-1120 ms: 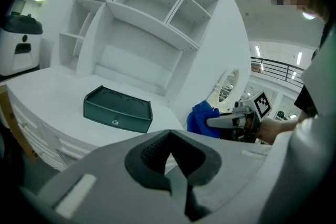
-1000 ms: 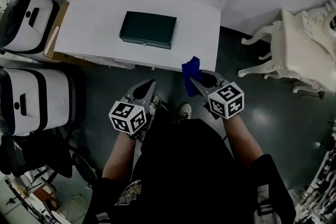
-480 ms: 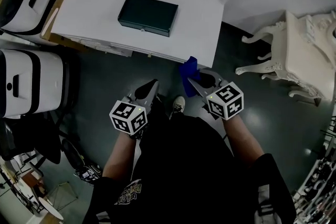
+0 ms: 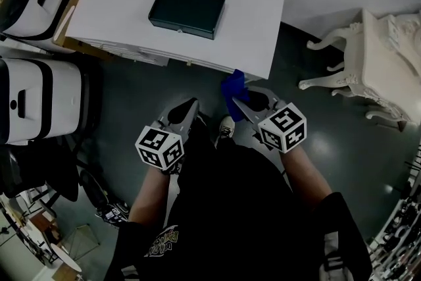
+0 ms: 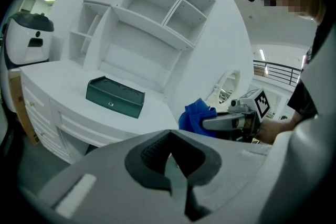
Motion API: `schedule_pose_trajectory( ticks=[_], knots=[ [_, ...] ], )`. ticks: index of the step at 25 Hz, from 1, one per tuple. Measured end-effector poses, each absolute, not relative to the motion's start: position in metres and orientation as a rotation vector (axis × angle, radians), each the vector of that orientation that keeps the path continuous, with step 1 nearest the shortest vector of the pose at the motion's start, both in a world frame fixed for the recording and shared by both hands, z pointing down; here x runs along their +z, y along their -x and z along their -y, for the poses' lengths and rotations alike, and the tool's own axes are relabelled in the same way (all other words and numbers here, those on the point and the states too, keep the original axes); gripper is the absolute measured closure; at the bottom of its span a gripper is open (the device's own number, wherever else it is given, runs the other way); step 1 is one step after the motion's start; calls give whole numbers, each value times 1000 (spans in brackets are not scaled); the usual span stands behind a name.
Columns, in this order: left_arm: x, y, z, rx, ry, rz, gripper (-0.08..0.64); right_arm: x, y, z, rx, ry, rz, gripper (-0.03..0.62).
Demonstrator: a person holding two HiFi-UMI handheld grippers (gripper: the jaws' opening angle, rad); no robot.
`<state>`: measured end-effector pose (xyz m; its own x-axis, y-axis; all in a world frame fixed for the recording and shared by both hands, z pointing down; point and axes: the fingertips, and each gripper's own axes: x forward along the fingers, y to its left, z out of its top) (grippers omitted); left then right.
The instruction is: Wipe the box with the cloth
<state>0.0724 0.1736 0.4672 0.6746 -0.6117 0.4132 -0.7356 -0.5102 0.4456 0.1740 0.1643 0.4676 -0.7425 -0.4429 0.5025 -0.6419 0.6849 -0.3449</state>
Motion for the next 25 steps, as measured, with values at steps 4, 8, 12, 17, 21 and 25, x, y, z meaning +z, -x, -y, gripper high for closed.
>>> schedule_pose_trajectory(
  ticks=[4,8,12,17,21,25],
  knots=[
    [470,-77,-178,276,-2287,1015,558,471,-175,-170,727,-845,2516,495],
    [470,-81,-178,280,-2297,995,558,471,-176,-172,728,-851,2517,495],
    [466,-84,-174,264,-2308,994,558,468,-179,-175,724,-856,2524,495],
    [458,-87,-176,254,-2328,989,558,463,-180,-178,714,-862,2526,495],
    [458,-85,-180,254,-2319,1000,558,462,-178,-179,708,-849,2532,495],
    [454,-81,-179,254,-2324,1017,558,460,-172,-177,704,-834,2549,495]
  ],
)
